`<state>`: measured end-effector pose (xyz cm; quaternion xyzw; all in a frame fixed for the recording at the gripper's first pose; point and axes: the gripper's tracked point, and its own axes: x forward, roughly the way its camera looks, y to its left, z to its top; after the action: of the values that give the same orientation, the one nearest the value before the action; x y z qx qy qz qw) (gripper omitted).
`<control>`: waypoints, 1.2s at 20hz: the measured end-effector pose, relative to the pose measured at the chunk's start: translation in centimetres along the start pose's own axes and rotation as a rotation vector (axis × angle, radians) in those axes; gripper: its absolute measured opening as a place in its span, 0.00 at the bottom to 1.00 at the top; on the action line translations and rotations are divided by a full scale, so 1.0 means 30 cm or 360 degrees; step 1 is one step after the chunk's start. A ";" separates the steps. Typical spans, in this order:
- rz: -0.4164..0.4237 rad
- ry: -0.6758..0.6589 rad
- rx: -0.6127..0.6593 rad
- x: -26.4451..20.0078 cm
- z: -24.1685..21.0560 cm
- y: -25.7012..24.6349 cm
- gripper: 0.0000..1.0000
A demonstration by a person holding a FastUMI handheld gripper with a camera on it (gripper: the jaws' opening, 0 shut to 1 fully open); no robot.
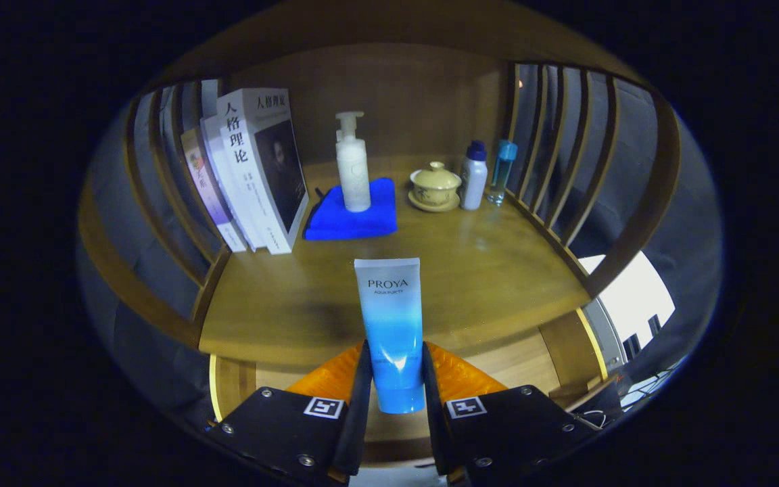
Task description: Pull open the drawer, take out the items inside it, and place them on the countertop above the cabinet.
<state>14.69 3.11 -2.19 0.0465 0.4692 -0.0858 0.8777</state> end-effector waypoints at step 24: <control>0.0167 -0.0221 -0.0281 0.129 0.108 0.039 0.96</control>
<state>19.65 3.31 -3.60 -0.0127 0.4101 -0.0012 0.9119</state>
